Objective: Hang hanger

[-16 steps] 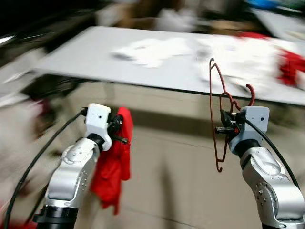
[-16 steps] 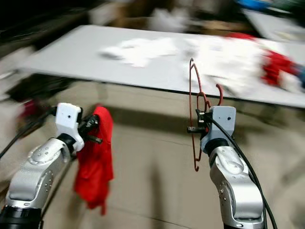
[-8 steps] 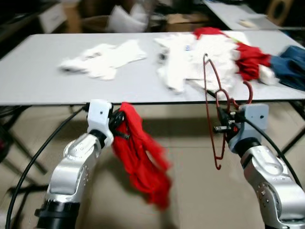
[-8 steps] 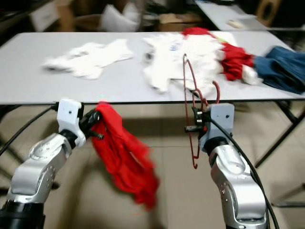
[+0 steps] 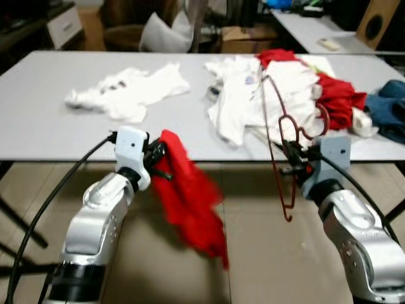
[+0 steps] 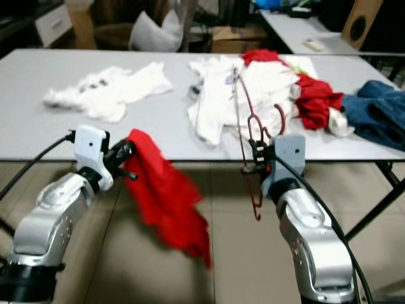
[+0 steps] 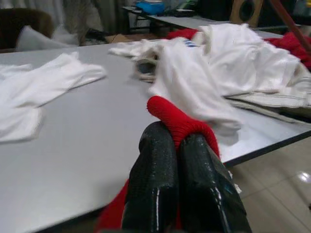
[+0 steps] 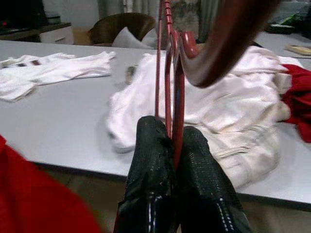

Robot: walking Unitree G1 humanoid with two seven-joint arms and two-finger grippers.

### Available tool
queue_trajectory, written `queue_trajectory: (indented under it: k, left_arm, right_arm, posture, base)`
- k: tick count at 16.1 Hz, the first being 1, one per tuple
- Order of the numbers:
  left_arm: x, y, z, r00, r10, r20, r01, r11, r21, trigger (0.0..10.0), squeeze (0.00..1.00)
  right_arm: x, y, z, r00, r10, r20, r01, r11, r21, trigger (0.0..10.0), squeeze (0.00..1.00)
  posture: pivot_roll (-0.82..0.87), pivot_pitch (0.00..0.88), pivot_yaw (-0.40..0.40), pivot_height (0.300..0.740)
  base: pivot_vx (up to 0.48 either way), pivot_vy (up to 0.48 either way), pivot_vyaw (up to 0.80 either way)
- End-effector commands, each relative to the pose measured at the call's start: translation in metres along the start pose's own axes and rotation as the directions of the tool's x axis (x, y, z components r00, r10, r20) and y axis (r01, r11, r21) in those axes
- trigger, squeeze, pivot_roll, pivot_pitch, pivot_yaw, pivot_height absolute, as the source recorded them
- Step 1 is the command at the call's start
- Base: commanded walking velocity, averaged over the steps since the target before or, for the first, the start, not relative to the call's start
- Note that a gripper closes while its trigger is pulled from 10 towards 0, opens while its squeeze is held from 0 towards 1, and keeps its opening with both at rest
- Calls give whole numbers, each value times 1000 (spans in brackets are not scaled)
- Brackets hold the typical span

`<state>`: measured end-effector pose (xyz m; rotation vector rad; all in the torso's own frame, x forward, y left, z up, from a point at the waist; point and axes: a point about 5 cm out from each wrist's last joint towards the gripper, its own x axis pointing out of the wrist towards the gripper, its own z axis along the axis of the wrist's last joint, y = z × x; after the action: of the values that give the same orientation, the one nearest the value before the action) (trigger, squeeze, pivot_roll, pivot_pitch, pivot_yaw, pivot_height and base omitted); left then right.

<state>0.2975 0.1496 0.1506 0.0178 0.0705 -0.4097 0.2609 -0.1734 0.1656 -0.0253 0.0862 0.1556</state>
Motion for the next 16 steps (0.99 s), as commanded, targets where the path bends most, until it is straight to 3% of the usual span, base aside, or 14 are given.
queue_trajectory:
  k: [1, 3, 5, 7, 9, 12, 14, 16]
  left_arm:
    - [8, -6, 13, 998, -36, 46, 35, 999, 12, 10000, 0]
    - [17, -1, 20, 998, -18, 60, 17, 1000, 18, 10000, 0]
    - [31, 7, 40, 995, -22, 98, 16, 998, 55, 10000, 0]
    - [47, 14, 70, 987, -41, 157, 30, 997, 72, 10000, 0]
    - [56, 19, 82, 986, -39, 165, 21, 994, 105, 10000, 0]
    - [74, 28, 97, 989, -35, 144, 10, 985, 170, 10000, 0]
    - [85, 27, 112, 985, -58, 163, 29, 983, 179, 10000, 0]
    - [92, 23, 131, 974, -92, 207, 59, 985, 161, 10000, 0]
  right_arm:
    - [-1, -6, 5, 1000, -12, 18, 13, 1000, -18, 10000, 0]
    - [-1, -7, 10, 999, 19, 37, -19, 1000, -16, 10000, 0]
    - [-7, -11, 21, 987, 148, 65, -147, 989, -19, 10000, 0]
    - [-21, -20, 30, 948, 314, 46, -310, 947, -79, 10000, 0]
    - [-30, -28, 38, 926, 374, 49, -367, 924, -111, 10000, 0]
    - [-62, -35, 63, 824, 562, 66, -553, 825, -118, 10000, 0]
    - [-81, -37, 64, 748, 662, -54, -663, 739, -118, 10000, 0]
    - [-90, -40, 59, 710, 687, -152, -702, 705, -95, 10000, 0]
  posture:
    - [-52, 0, 29, 740]
    - [-52, 0, 26, 740]
    - [-46, 0, 21, 740]
    - [-46, 0, 20, 740]
    - [-51, 0, 25, 740]
    - [-59, 0, 28, 740]
    - [-65, 0, 33, 740]
    - [-70, 0, 36, 740]
  base:
    - [405, 0, -456]
    - [407, 0, -466]
    - [409, 0, 0]
    - [411, 0, 0]
    - [411, 0, 0]
    - [410, 0, 0]
    - [409, 0, 0]
    - [411, 0, 0]
